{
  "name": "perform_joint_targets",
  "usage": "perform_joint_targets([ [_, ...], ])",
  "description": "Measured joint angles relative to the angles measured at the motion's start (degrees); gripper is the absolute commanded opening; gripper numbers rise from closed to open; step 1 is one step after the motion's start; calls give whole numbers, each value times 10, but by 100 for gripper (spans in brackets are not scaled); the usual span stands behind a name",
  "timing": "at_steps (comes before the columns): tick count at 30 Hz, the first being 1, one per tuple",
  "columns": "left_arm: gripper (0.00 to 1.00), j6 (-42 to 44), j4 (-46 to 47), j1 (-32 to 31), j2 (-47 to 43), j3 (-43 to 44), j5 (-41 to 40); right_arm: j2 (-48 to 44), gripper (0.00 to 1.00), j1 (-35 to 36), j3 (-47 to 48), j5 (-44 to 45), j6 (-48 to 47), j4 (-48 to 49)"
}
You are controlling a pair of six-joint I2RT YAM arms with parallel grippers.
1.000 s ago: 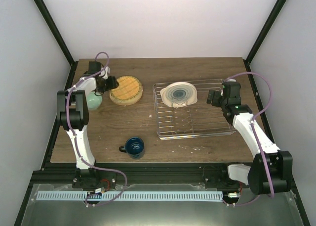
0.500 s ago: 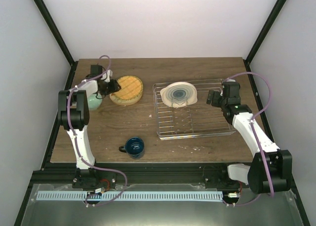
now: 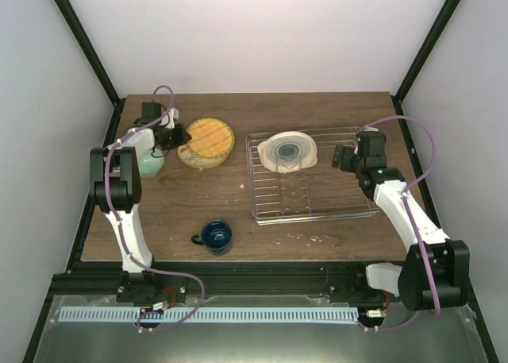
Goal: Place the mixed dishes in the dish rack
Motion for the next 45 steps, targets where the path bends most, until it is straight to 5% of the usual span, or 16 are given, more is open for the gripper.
perform_joint_targets([
  [40,0,55,-66,3,-95,-22,-141,10,100,0,0,-2,0,0],
  [45,9,58,-66,3,-95,-21,-141,14,100,0,0,-2,0,0],
])
